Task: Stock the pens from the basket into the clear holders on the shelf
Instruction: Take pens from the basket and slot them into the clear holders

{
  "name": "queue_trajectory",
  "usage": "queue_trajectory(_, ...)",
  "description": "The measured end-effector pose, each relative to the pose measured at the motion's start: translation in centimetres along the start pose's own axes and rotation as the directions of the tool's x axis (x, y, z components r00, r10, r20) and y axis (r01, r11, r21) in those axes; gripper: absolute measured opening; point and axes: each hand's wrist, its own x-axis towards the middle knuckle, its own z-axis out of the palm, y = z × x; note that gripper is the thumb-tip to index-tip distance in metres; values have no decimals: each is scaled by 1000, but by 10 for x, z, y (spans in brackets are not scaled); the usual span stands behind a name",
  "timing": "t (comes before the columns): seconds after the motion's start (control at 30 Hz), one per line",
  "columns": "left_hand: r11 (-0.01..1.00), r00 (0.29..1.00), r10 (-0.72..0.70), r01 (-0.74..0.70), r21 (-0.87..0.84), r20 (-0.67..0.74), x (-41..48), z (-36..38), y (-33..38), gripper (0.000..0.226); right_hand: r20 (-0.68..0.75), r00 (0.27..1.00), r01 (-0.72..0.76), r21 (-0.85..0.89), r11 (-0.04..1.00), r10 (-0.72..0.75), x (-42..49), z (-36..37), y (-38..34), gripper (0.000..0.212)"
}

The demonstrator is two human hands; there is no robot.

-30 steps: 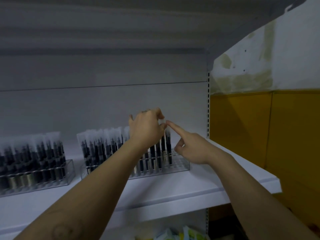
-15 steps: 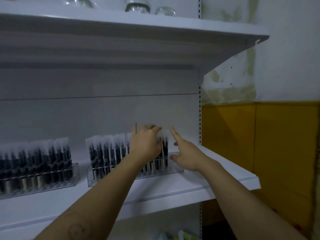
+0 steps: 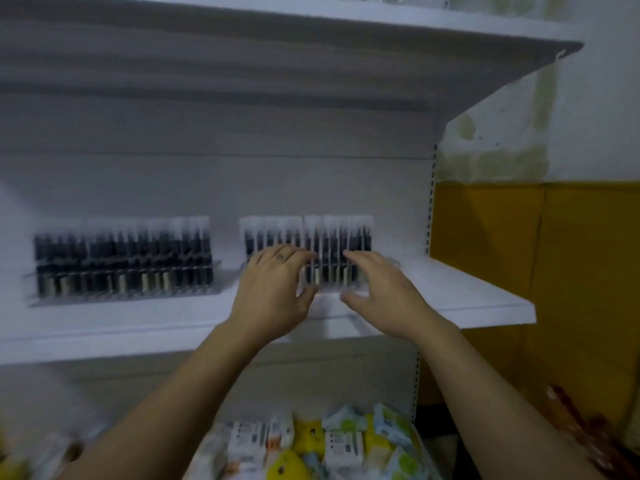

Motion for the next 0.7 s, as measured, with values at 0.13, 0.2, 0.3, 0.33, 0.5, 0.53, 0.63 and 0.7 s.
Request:
queue_trajectory(0.13, 997, 997, -79, 78, 30, 27, -54, -17, -30, 49, 38, 998, 52, 51, 997, -54, -22, 33, -23, 66)
queue_trajectory(0.2, 993, 993, -108, 105, 57, 55, -87, -22, -41, 49, 72, 991, 102, 96, 990, -109, -36, 59, -43, 64)
queue_trajectory(0.3, 988, 983, -140, 131, 77, 122, -133, -21, -51, 49, 143, 973, 158, 153, 976, -180, -54, 100, -63, 65)
queue_trajectory(0.33, 984, 975, -166, 156, 82, 148, -150, -17, -57, 49, 178, 966, 160, 148, 976, -185, -61, 115, -68, 66)
queue_trajectory(0.5, 945, 900, -327, 319, 75, 287, -229, 5, -76, 51, 374, 911, 128, 142, 982, -173, -93, 191, -73, 67)
queue_trajectory(0.53, 934, 881, -355, 348, 80, 312, -243, 12, -79, 51, 417, 893, 115, 147, 982, -167, -99, 205, -72, 67)
queue_trajectory(0.63, 892, 804, -443, 437, 112, 396, -282, 36, -88, 53, 536, 831, 80, 145, 986, -146, -118, 249, -67, 64)
queue_trajectory(0.7, 864, 747, -487, 486, 129, 451, -304, 53, -93, 54, 616, 779, 45, 132, 990, -117, -131, 278, -63, 63)
